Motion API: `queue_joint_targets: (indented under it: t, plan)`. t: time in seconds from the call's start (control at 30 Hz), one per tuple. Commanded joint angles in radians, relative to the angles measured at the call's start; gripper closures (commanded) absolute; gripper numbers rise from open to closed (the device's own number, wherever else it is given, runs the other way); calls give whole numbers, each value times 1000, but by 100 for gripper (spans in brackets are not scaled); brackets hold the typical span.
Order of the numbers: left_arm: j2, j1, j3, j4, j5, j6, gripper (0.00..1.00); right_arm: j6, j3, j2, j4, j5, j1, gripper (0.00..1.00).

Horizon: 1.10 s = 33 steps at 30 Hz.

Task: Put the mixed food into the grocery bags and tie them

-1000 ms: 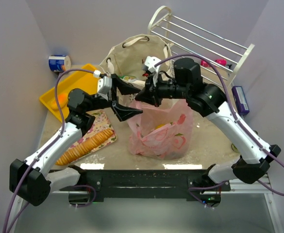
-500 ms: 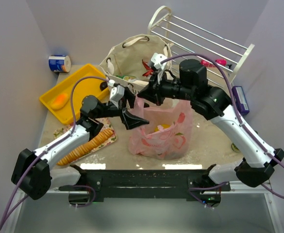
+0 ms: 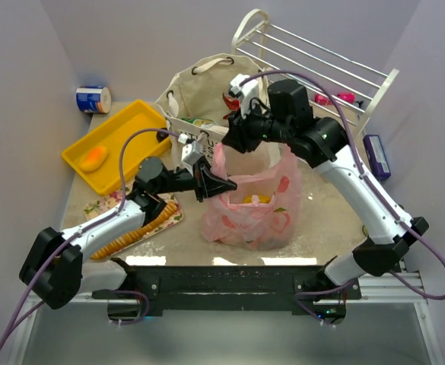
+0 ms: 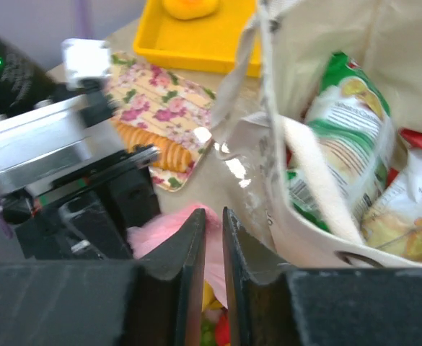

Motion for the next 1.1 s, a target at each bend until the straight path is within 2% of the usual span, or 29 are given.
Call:
queue_joint_targets:
  t: [0.0,0.07,0.13,0.2,0.33,0.5,0.77,0.87,1.07]
  plan:
    - [-39,30,62,-176,17,108,100,-42,119,-37,-38,101,-93,33]
    - [-56,75,72,-256,19,133,100,-44,110,-69,-27,135,-111,13]
    - [-77,111,65,-279,30,130,100,-56,75,-122,-25,152,-161,2]
    - [-89,153,59,-296,37,130,100,-67,23,-176,-22,144,-212,1]
    - [-109,161,108,-504,-16,225,100,-103,-89,-264,16,16,-333,1]
    - [-126,193,147,-607,-53,294,100,-128,-230,-343,80,-148,-369,1]
    - [-99,247,223,-762,-35,403,100,-208,-432,-443,195,-241,-383,3]
    - [-91,262,234,-785,-35,437,100,-232,-432,-417,240,-247,-389,3]
    - [-68,277,250,-885,-36,490,100,-248,-324,-299,197,-296,-410,4]
